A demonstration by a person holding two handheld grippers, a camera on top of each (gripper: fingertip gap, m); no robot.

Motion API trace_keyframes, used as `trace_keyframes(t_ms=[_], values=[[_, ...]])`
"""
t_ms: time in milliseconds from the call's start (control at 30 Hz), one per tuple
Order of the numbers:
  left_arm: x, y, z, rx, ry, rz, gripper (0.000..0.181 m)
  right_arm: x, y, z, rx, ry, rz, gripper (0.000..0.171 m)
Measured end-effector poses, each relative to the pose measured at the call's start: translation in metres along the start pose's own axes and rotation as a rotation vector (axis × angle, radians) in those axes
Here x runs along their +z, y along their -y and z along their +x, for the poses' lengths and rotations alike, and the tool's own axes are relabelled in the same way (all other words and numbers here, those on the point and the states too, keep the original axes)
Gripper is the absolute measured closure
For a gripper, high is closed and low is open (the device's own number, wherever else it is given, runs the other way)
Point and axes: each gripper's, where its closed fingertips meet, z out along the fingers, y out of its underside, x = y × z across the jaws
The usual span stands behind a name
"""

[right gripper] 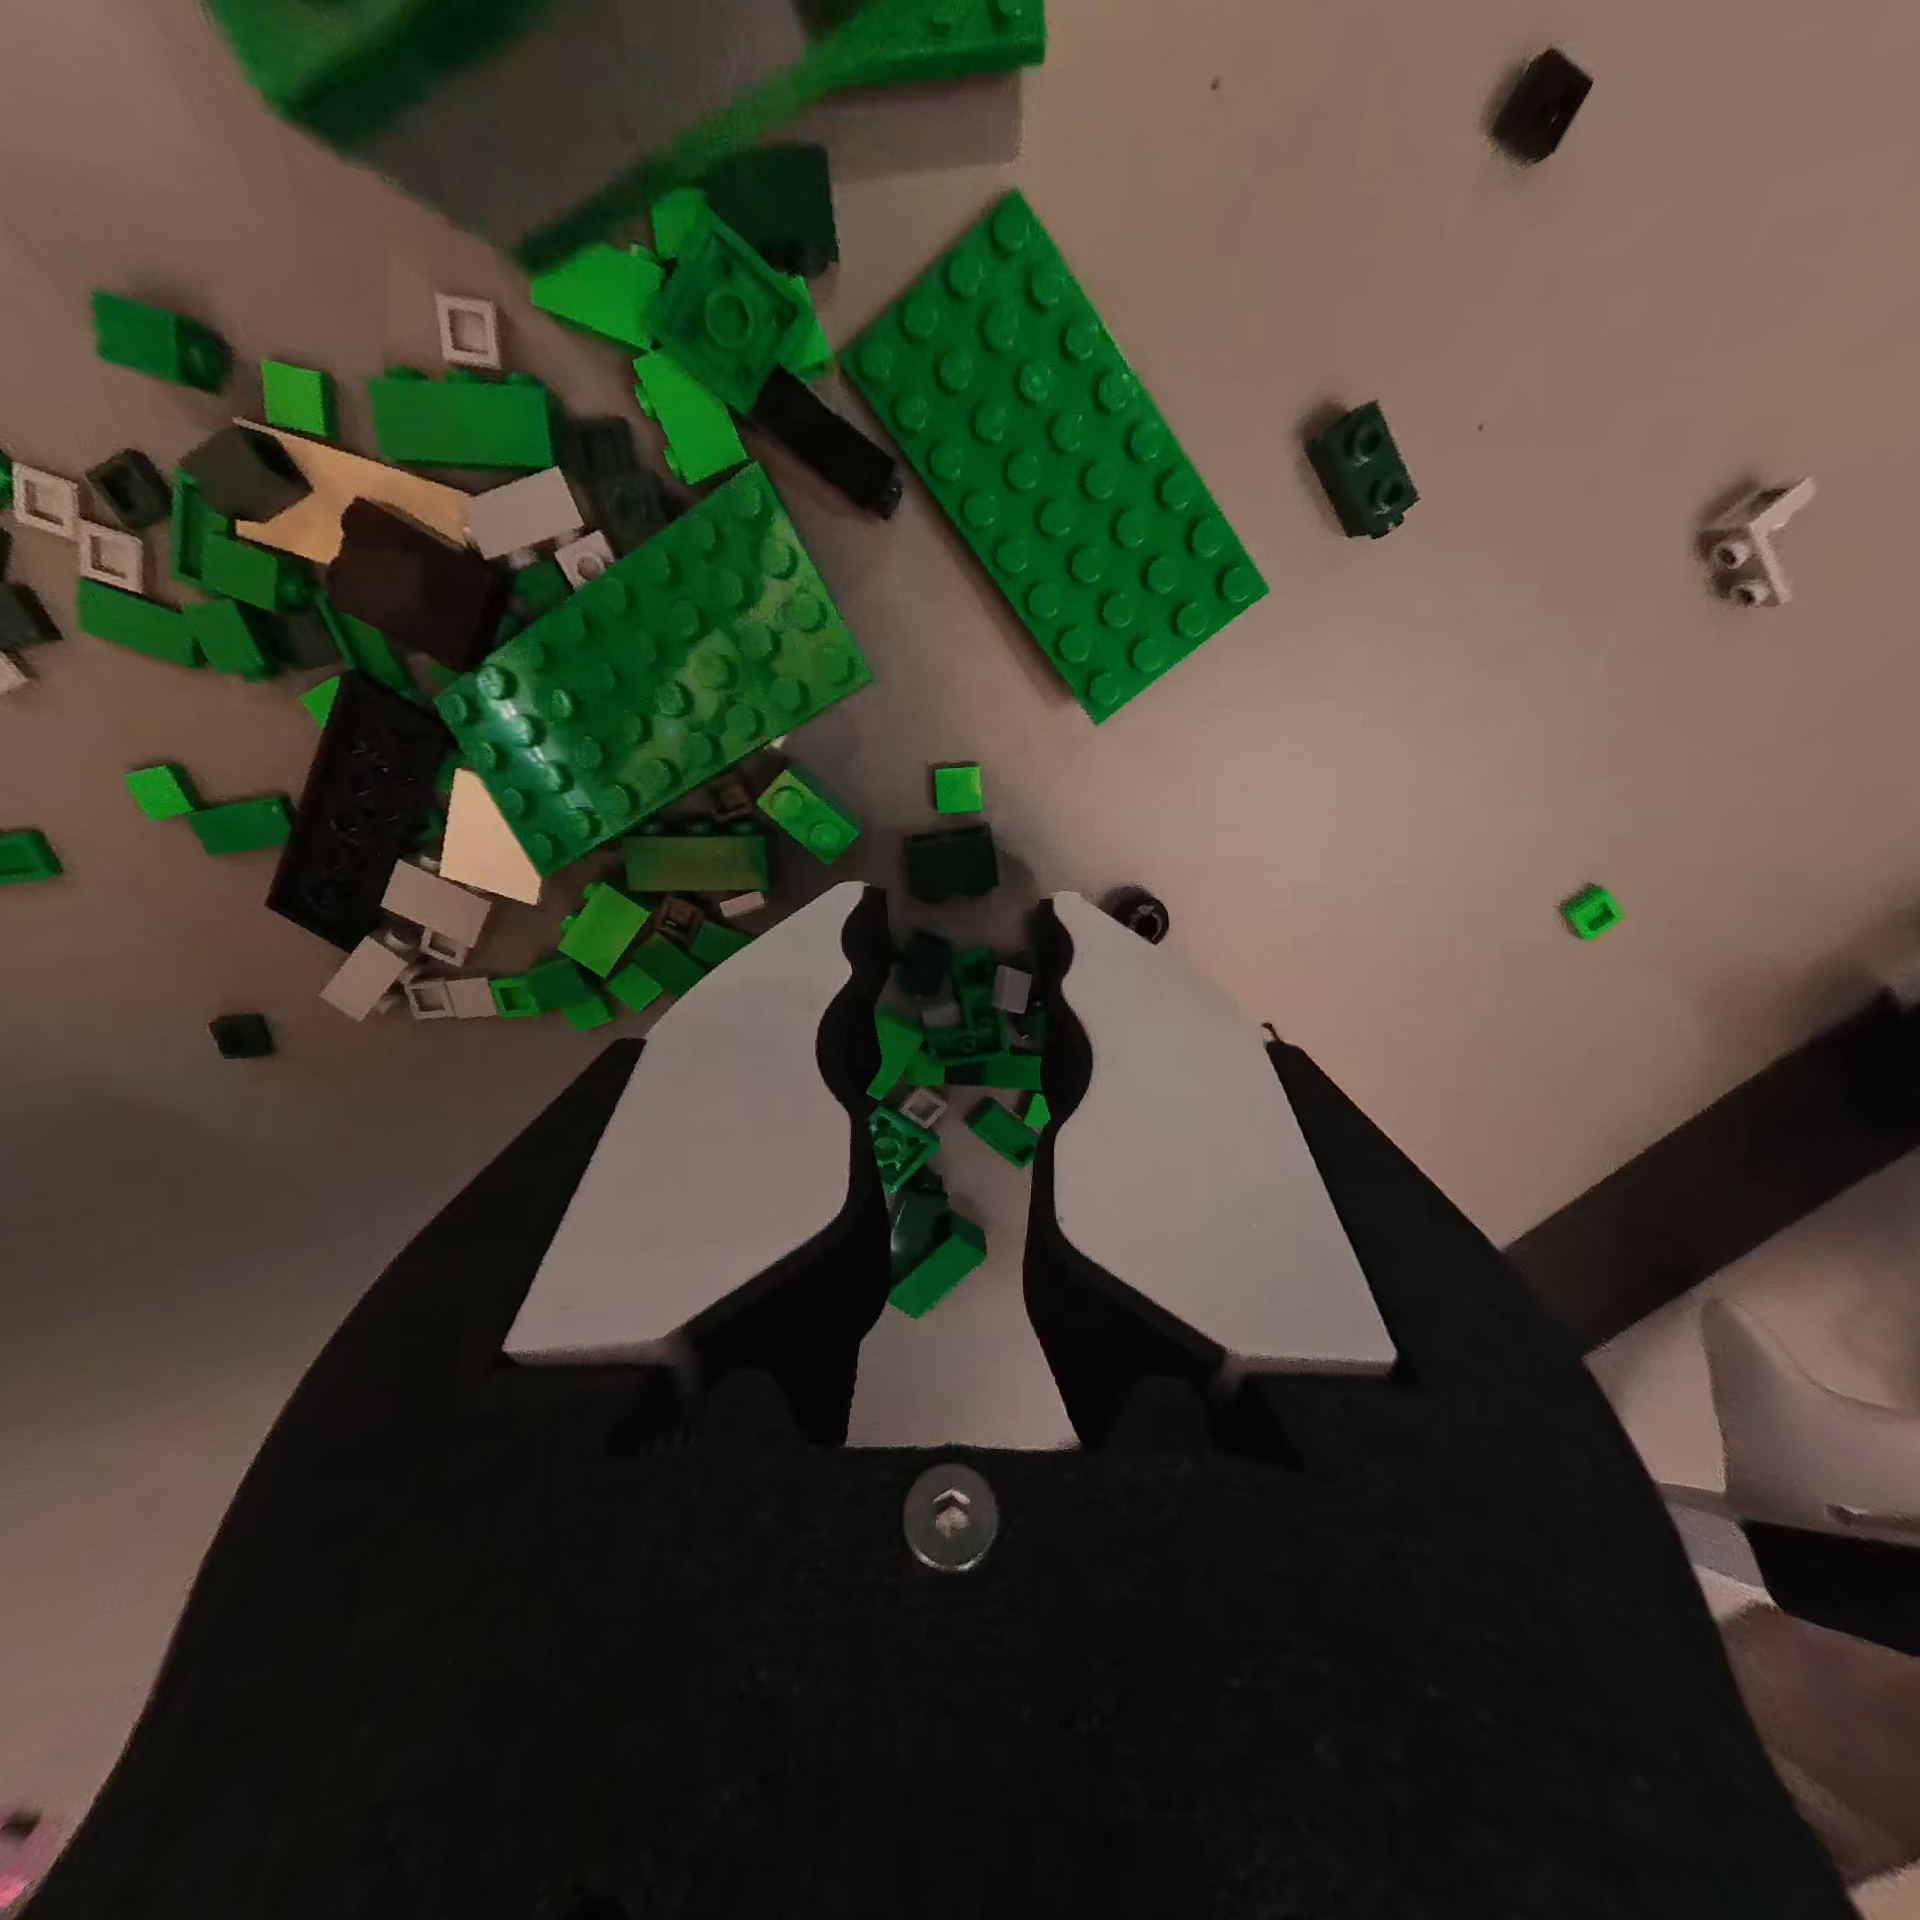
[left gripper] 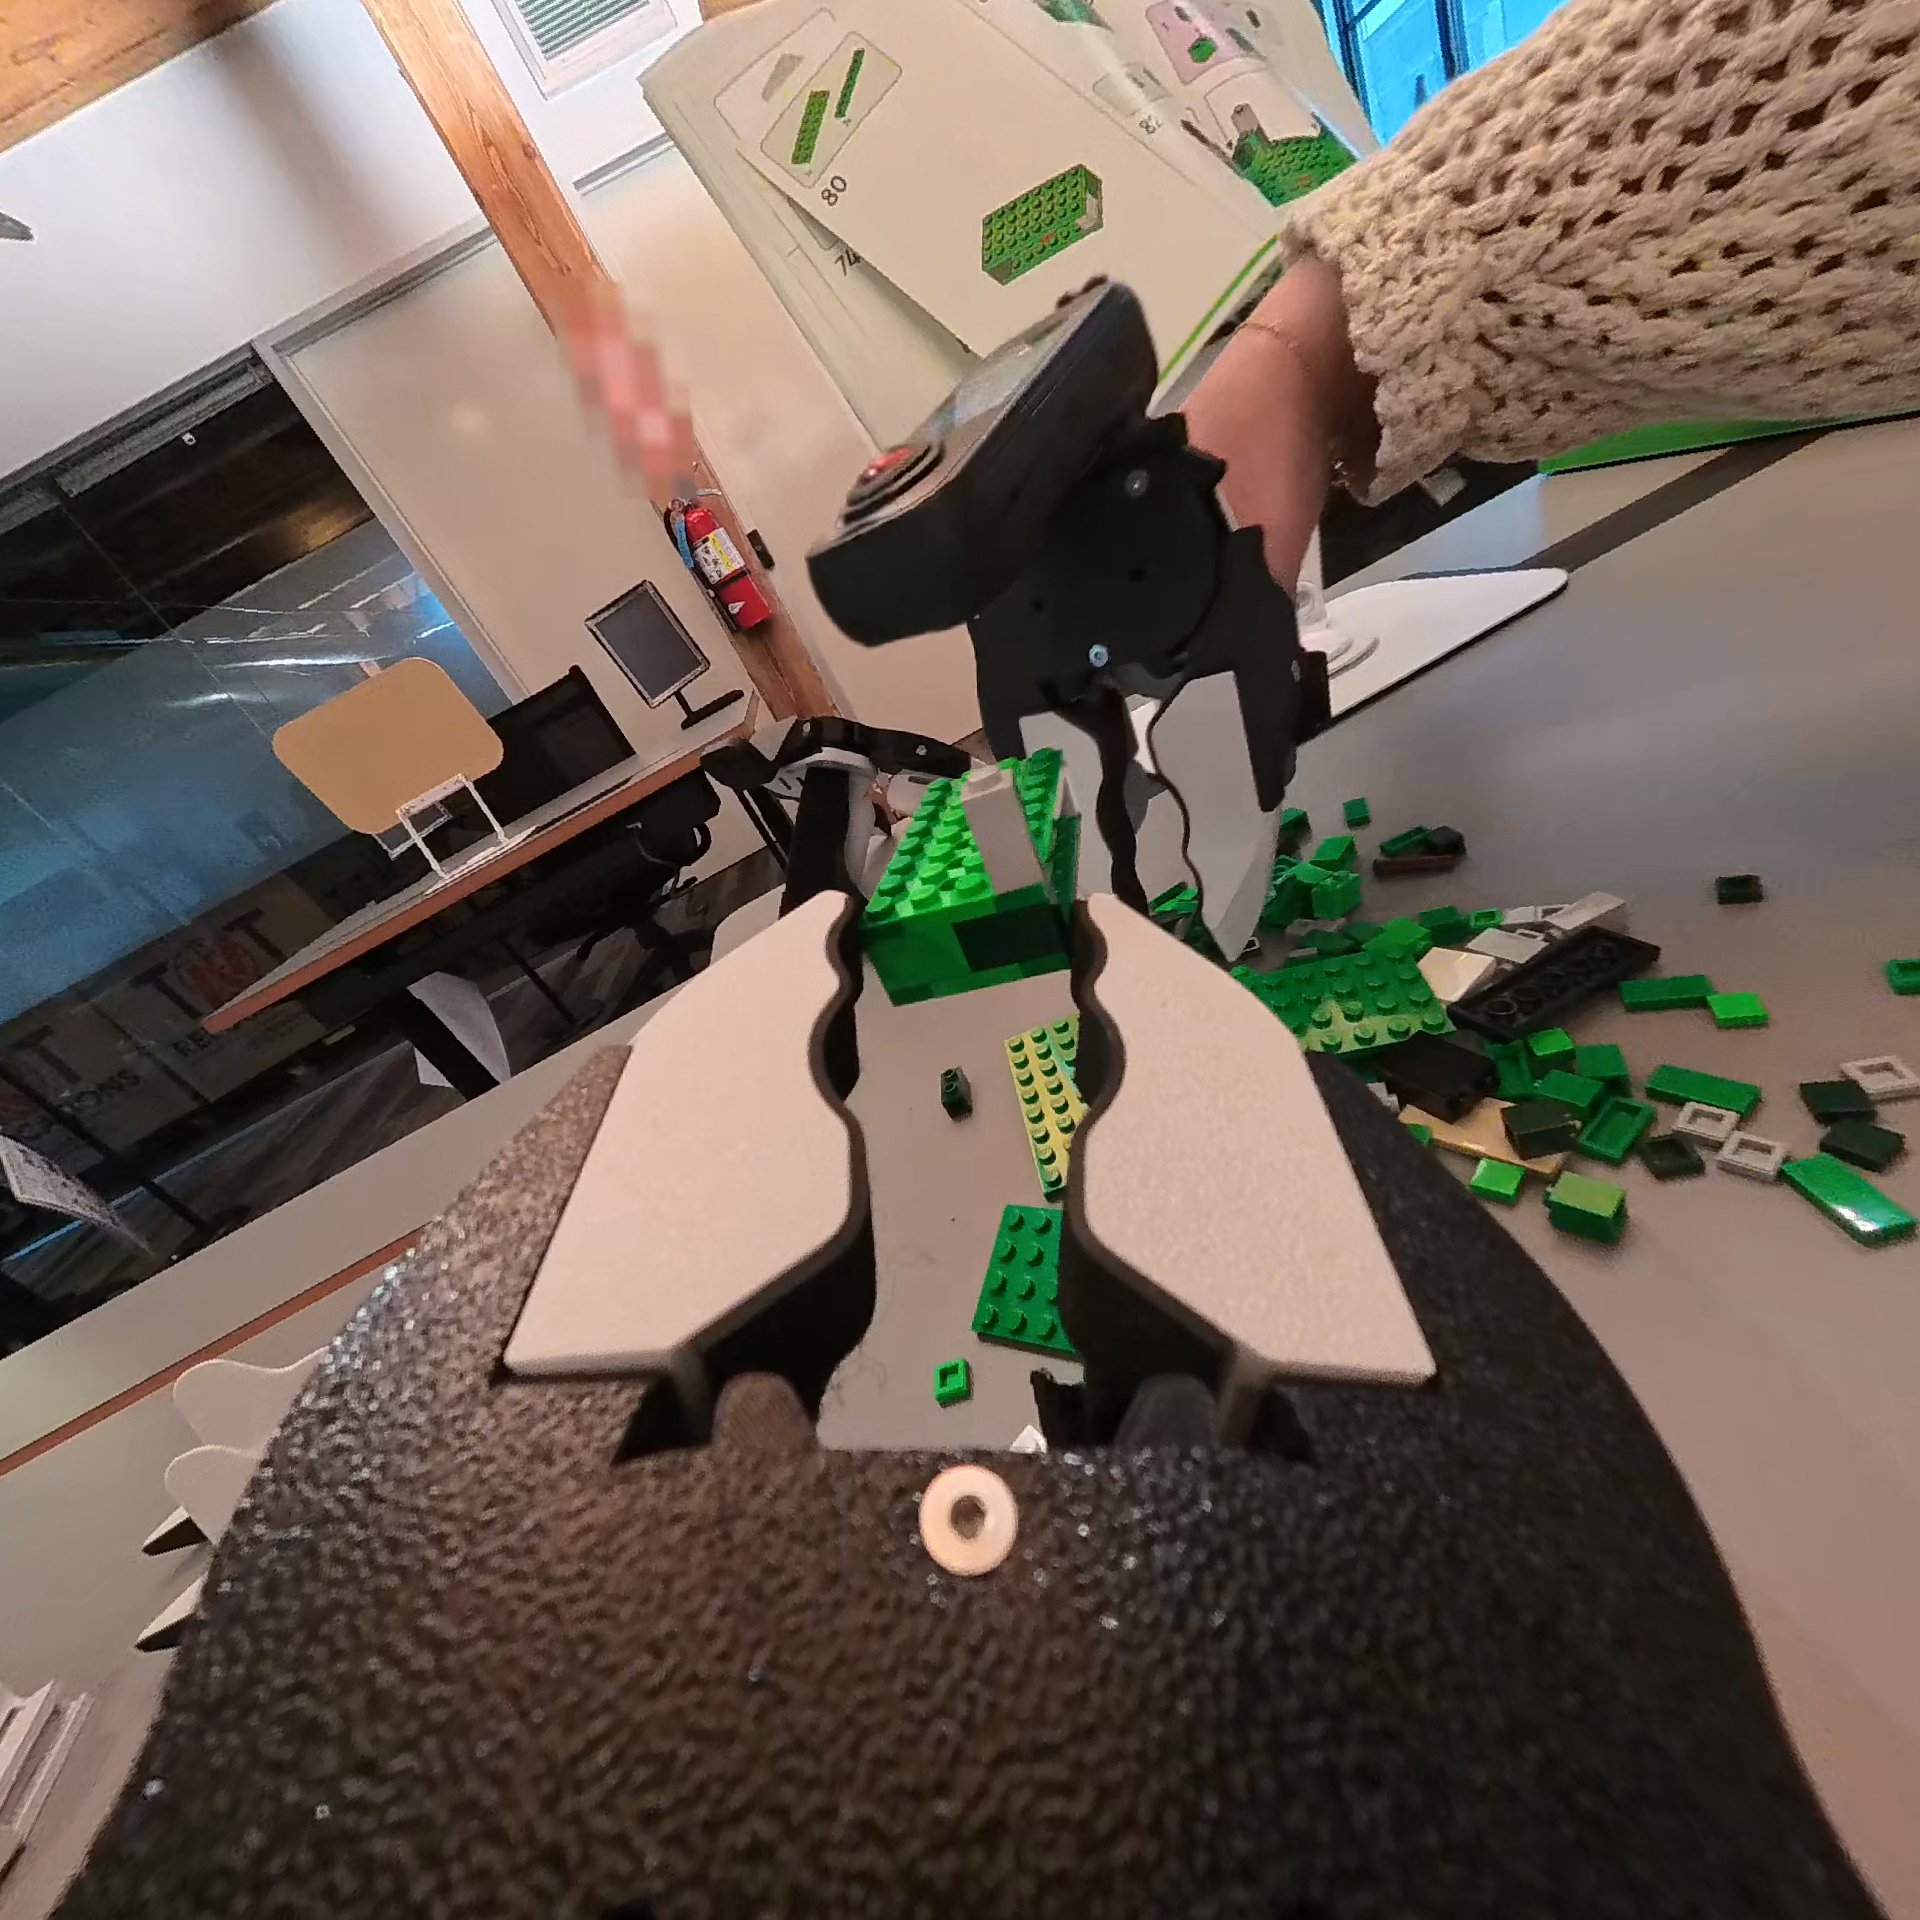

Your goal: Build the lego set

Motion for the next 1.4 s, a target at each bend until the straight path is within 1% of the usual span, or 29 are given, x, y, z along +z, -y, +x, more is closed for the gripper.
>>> trace_keyframes(t_ms=[100,167,233,300,400,500,633,700,767,867,1000,1133,1167,1233,1267,1333,1367,1400], values=[[0.0,0.0,-0.001,0.006,0.003,0.0,0.143,0.003,-0.001,0.003,-0.004,-0.003,-0.014,0.146],[-0.001,0.0,-0.003,0.004,0.017,0.001,0.143,0.003,-0.001,0.003,0.009,-0.007,-0.011,0.158],[-0.002,-0.001,-0.01,-0.009,0.049,-0.005,0.143,-0.002,0.0,0.006,0.024,-0.044,0.009,0.163],[-0.004,-0.003,-0.02,-0.019,0.1,-0.019,0.143,-0.011,0.005,0.005,0.051,-0.071,0.067,0.163],[-0.007,-0.002,-0.032,-0.072,0.151,-0.006,0.143,-0.025,0.025,-0.012,0.059,-0.054,0.219,0.161],[-0.009,-0.003,-0.038,-0.117,0.175,0.007,0.143,-0.027,0.038,-0.038,0.021,0.001,0.259,0.162],[-0.01,-0.003,-0.039,-0.133,0.176,0.009,0.143,-0.02,0.05,-0.069,-0.043,0.065,0.241,0.16],[-0.009,-0.003,-0.038,-0.128,0.171,0.008,0.143,-0.015,0.052,-0.083,-0.072,0.101,0.209,0.162],[-0.008,-0.003,-0.036,-0.121,0.163,0.008,0.143,-0.009,0.052,-0.09,-0.099,0.106,0.17,0.162],[-0.007,-0.003,-0.033,-0.1,0.152,0.004,0.143,-0.004,0.058,-0.096,-0.135,0.105,0.165,0.156],[-0.006,-0.001,-0.03,-0.071,0.145,0.005,0.143,-0.001,0.057,-0.088,-0.152,0.032,0.129,0.15],[-0.006,-0.001,-0.03,-0.074,0.142,0.006,0.143,-0.004,0.066,-0.079,-0.131,0.004,0.213,0.147],[-0.006,-0.001,-0.03,-0.076,0.141,0.007,0.143,-0.003,0.065,-0.078,-0.135,-0.004,0.207,0.145],[-0.006,0.0,-0.029,-0.075,0.141,0.01,0.143,0.003,0.055,-0.077,-0.144,-0.015,0.136,0.141],[-0.006,0.0,-0.029,-0.075,0.139,0.01,0.143,0.004,0.052,-0.078,-0.136,-0.003,0.115,0.14],[-0.005,0.0,-0.028,-0.075,0.135,0.009,0.143,0.006,0.043,-0.089,-0.087,0.095,0.062,0.143],[-0.005,0.0,-0.027,-0.073,0.133,0.008,0.143,0.007,0.042,-0.089,-0.06,0.11,0.054,0.143],[-0.005,0.0,-0.027,-0.073,0.13,0.007,0.143,0.006,0.045,-0.083,-0.061,0.076,0.074,0.145]])
